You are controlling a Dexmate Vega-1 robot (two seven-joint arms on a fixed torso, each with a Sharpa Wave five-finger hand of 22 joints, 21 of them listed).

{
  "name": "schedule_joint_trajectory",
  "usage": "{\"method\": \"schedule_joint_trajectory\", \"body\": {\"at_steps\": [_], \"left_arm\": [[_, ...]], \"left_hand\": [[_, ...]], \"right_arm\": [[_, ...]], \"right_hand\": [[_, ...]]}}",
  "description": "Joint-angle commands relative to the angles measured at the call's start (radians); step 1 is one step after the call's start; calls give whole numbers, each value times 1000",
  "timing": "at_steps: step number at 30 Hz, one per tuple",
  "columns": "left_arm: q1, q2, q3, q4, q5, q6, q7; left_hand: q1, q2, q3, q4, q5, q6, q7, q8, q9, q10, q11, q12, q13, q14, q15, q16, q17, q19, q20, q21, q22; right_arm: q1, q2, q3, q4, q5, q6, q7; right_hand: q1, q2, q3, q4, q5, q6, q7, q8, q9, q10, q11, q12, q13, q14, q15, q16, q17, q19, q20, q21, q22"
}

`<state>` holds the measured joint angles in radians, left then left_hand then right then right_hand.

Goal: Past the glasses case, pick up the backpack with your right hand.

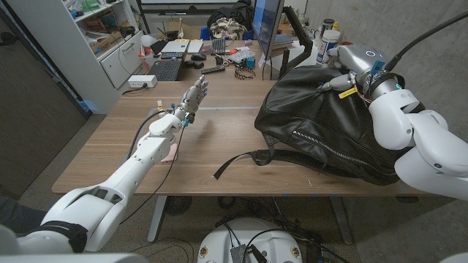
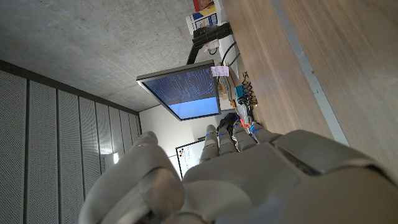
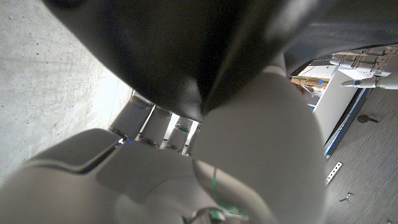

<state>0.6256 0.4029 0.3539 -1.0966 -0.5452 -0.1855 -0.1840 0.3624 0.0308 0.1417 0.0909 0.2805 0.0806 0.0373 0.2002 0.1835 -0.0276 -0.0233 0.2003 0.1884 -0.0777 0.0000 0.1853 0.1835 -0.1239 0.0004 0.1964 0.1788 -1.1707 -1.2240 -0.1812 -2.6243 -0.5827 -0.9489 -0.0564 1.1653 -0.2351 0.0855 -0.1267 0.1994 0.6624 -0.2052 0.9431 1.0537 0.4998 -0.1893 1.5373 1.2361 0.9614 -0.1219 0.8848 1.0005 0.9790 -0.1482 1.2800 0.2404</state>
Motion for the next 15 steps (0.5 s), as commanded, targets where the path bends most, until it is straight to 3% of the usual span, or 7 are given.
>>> {"method": "schedule_joint_trajectory", "body": {"at_steps": [1,15], "left_arm": [[-10,-4,2,24,0,-2,-13],[-15,-5,0,39,-1,-6,-25]], "left_hand": [[6,10,-2,2,-4,11,4,2,5,4,0,6,5,-3,0,5,3,-6,-6,6,6],[7,11,-4,1,-4,11,5,1,5,4,-1,5,5,-4,0,5,3,-7,-5,6,6]], "right_arm": [[26,-6,50,-28,40,-25,36],[115,-13,109,-55,126,-86,101]], "right_hand": [[360,362,-6,-1,5,-6,1,4,1,-4,-2,8,3,23,-100,8,-3,-4,-82,10,-2],[362,363,-5,-2,5,-7,0,7,1,-3,-3,9,3,23,-100,19,-1,-10,-82,23,-9]]}}
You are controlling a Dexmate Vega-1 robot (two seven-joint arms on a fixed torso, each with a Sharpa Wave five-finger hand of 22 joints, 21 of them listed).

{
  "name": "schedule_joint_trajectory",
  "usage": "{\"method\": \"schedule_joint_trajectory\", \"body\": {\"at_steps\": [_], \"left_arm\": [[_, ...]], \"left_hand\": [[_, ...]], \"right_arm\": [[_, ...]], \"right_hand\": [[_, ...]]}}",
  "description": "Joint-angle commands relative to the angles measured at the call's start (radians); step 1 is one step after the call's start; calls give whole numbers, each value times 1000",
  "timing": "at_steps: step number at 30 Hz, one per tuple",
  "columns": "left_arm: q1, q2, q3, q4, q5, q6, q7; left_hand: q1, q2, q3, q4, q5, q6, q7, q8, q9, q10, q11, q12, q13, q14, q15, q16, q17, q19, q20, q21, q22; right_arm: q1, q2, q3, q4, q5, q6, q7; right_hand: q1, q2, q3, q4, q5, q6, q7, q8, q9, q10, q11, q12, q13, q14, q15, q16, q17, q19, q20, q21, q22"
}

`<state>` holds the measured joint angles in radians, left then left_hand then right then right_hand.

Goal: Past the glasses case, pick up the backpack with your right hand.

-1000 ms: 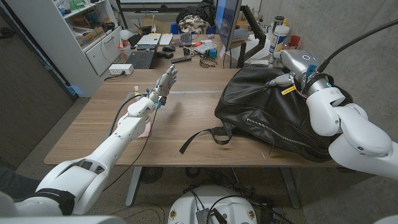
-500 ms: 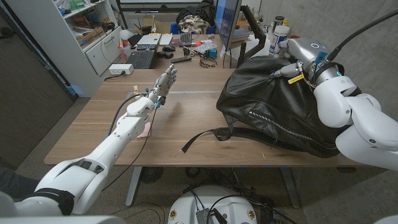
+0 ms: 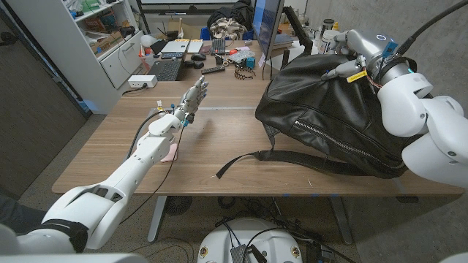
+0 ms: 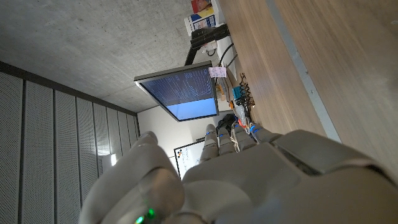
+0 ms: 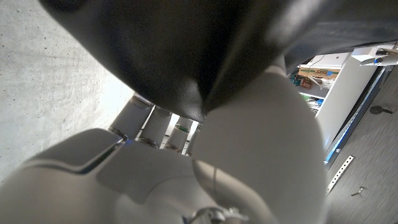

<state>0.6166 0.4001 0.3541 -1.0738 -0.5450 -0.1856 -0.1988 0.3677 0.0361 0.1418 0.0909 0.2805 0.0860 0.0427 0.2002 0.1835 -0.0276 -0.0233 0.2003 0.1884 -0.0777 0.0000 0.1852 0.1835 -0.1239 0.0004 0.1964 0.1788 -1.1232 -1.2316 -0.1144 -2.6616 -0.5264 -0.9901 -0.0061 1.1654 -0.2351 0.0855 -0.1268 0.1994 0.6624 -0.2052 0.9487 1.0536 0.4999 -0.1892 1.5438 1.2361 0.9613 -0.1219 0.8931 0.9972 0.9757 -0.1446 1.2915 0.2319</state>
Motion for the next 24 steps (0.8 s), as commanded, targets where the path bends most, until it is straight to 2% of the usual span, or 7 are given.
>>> {"method": "schedule_joint_trajectory", "body": {"at_steps": [1,10,18,24], "left_arm": [[-6,-2,0,16,-1,-5,-10],[-7,-2,-2,21,-1,-9,-14],[-5,-2,-3,18,-2,-10,-13],[-6,-5,-2,22,-1,-9,-11]], "left_hand": [[2,6,-4,1,-4,6,-1,2,5,4,-1,5,5,-4,0,5,3,-7,-5,6,6],[2,7,-5,1,-5,5,0,1,5,5,-1,6,5,-4,-1,5,3,-7,-5,6,6],[3,7,-6,1,-5,6,2,1,5,4,-2,5,5,-5,0,5,3,-7,-5,6,6],[3,8,-7,1,-6,5,0,1,5,3,0,5,5,-4,0,5,3,-7,-5,7,6]], "right_arm": [[79,-7,41,-18,77,-50,53],[163,-33,21,-29,134,-101,61],[171,-46,59,-39,195,-104,52],[155,-52,81,-35,222,-93,29]], "right_hand": [[362,364,-5,-2,5,-5,0,3,4,-3,-3,2,3,22,-99,11,2,-7,-86,13,-1],[362,363,-5,-2,6,-4,0,4,2,-4,-3,2,3,23,-100,16,1,-9,-86,19,-4],[360,364,-5,-1,6,-8,0,3,0,-2,-3,2,3,18,-99,18,-3,-12,-86,26,-8],[361,364,-4,-2,6,-7,0,5,1,-2,-3,2,3,20,-100,24,0,-14,-86,30,-10]]}}
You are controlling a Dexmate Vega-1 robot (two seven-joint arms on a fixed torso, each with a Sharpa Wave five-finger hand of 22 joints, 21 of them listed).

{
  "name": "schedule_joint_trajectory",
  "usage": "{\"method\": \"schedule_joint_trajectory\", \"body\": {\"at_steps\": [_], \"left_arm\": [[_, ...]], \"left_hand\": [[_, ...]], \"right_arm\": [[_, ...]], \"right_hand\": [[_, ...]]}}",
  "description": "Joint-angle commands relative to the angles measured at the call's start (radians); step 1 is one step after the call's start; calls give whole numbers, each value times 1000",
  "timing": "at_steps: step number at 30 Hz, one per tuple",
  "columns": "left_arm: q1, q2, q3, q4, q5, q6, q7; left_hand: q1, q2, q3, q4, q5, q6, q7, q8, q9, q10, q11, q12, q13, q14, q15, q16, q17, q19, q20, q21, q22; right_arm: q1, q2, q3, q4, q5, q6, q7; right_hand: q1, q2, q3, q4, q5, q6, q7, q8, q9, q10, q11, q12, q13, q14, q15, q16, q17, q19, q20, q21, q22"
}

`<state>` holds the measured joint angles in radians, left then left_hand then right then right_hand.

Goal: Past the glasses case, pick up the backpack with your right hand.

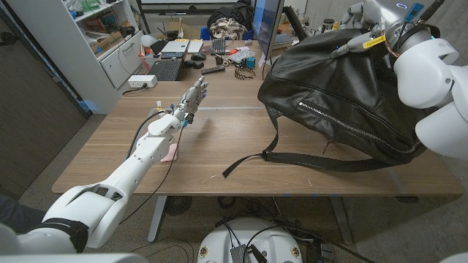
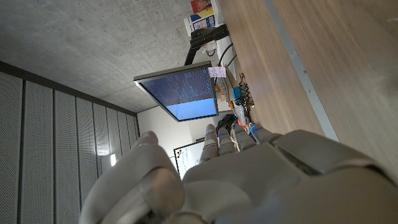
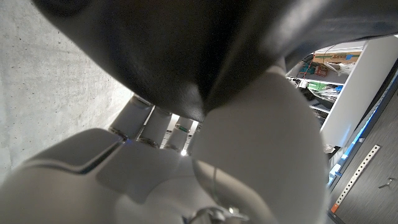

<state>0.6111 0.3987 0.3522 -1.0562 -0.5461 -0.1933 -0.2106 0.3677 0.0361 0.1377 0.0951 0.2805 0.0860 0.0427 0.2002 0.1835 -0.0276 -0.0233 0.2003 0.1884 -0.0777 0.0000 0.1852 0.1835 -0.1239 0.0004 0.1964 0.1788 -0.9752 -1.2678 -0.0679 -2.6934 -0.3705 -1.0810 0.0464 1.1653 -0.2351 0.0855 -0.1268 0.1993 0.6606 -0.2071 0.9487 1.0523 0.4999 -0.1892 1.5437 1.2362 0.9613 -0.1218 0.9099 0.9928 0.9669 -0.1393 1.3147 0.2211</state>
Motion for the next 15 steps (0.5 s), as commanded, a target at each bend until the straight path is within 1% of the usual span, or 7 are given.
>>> {"method": "schedule_joint_trajectory", "body": {"at_steps": [1,6,9,15], "left_arm": [[0,-3,0,4,0,-1,1],[4,-2,0,-5,3,0,9],[6,-2,1,-11,5,0,12],[11,1,2,-25,7,11,22]], "left_hand": [[3,8,-3,-3,-6,5,1,1,5,3,0,5,5,-4,0,5,3,-8,-4,6,6],[3,8,-4,-3,-6,5,2,0,5,4,-2,5,5,-5,0,5,3,-8,-4,7,6],[3,8,-5,-3,-7,6,1,1,5,4,-2,5,5,-5,0,5,3,-8,-4,7,6],[3,9,-6,-3,-7,6,1,1,5,4,-1,5,5,-5,-1,5,3,-8,-4,7,6]], "right_arm": [[5,-17,37,-2,70,0,-26],[-12,-19,58,4,87,13,-39],[-14,-24,57,6,92,13,-47],[-50,-16,92,11,102,40,-59]], "right_hand": [[361,364,-5,-2,6,-6,2,6,3,-2,-3,3,3,20,-100,7,4,-5,-91,8,1],[362,364,-4,-2,6,-6,2,6,2,-3,-3,2,3,19,-99,9,4,-7,-91,11,0],[361,365,-4,-1,6,-4,1,6,1,-3,-3,2,3,17,-99,9,5,-8,-91,13,-1],[362,364,-4,-2,6,-6,2,7,2,-1,-3,3,3,16,-99,12,3,-9,-91,17,-3]]}}
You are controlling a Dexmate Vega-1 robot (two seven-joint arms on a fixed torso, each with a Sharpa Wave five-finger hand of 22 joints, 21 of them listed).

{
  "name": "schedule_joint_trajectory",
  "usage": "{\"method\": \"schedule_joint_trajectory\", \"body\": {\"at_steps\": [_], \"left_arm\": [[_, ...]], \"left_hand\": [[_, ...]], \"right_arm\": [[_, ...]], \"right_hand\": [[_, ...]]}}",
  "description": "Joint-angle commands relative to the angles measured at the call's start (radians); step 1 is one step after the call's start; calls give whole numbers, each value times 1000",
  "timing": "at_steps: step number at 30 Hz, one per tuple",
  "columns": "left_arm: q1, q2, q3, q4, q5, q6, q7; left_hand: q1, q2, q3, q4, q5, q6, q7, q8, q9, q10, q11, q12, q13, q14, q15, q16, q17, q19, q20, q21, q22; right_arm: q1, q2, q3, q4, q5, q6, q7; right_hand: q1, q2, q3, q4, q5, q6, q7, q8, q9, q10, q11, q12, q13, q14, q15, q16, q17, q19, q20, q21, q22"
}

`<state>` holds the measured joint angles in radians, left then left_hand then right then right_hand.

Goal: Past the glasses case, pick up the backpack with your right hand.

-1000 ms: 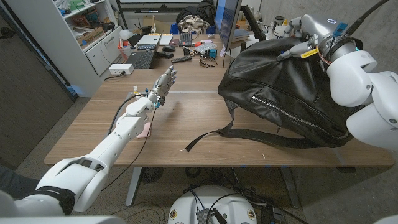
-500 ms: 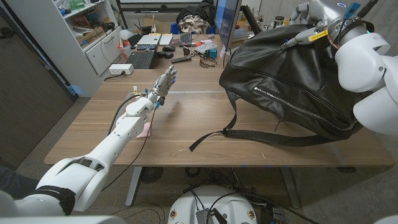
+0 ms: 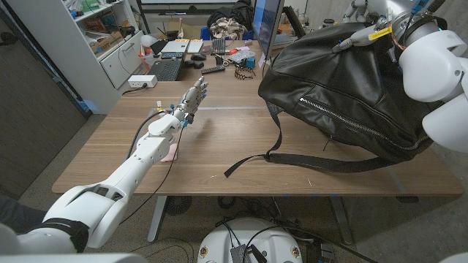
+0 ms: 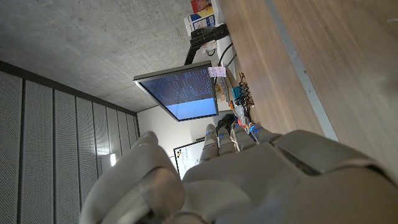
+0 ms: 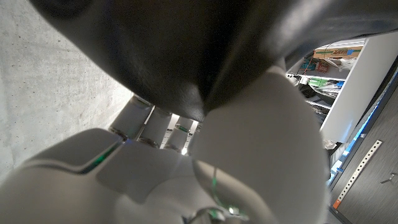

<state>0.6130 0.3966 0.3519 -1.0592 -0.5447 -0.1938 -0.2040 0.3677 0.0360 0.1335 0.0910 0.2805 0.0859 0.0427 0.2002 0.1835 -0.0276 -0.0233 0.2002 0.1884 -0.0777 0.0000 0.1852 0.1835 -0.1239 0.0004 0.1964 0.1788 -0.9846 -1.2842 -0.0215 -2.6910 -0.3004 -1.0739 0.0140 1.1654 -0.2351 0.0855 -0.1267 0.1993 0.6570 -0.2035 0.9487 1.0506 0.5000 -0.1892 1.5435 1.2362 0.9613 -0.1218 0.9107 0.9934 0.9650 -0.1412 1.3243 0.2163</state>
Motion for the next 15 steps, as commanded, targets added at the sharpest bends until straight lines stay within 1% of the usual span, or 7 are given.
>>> {"method": "schedule_joint_trajectory", "body": {"at_steps": [1,5,7,12,15], "left_arm": [[9,5,3,-25,7,13,16],[11,8,4,-34,8,19,21],[11,10,5,-39,10,22,23],[8,11,8,-41,12,27,23],[4,9,10,-36,13,29,22]], "left_hand": [[4,9,-2,1,-7,6,0,1,5,4,-1,5,5,-5,0,5,3,-8,-4,7,6],[4,9,-2,1,-7,6,1,1,5,4,0,5,5,-5,0,5,3,-8,-4,7,6],[4,9,-2,1,-7,7,1,1,5,4,-2,5,5,-5,0,5,3,-8,-5,7,6],[4,9,-3,1,-7,6,0,0,5,4,-3,5,5,-5,-1,4,3,-8,-4,7,6],[4,10,-4,1,-8,7,0,1,5,4,-2,5,5,-4,-1,5,3,-8,-4,7,6]], "right_arm": [[-41,3,46,10,33,32,-29],[-55,9,57,18,38,48,-32],[-48,10,48,21,40,44,-34],[-51,8,42,18,33,37,-47],[-66,11,54,16,31,44,-51]], "right_hand": [[361,365,-4,-2,6,-3,-2,7,3,-1,-3,3,3,17,-99,12,3,-7,-89,7,2],[359,365,-4,-1,6,-3,-2,8,4,1,-4,3,3,14,-99,12,1,-8,-89,10,1],[359,364,-4,-1,6,-3,-2,7,1,2,-3,3,3,14,-100,13,0,-9,-89,11,1],[360,365,-3,-2,6,-5,-2,7,2,2,-3,3,3,13,-100,14,1,-11,-89,14,0],[359,365,-3,-1,6,-3,-2,9,2,2,-3,3,3,12,-97,17,4,-11,-90,17,-1]]}}
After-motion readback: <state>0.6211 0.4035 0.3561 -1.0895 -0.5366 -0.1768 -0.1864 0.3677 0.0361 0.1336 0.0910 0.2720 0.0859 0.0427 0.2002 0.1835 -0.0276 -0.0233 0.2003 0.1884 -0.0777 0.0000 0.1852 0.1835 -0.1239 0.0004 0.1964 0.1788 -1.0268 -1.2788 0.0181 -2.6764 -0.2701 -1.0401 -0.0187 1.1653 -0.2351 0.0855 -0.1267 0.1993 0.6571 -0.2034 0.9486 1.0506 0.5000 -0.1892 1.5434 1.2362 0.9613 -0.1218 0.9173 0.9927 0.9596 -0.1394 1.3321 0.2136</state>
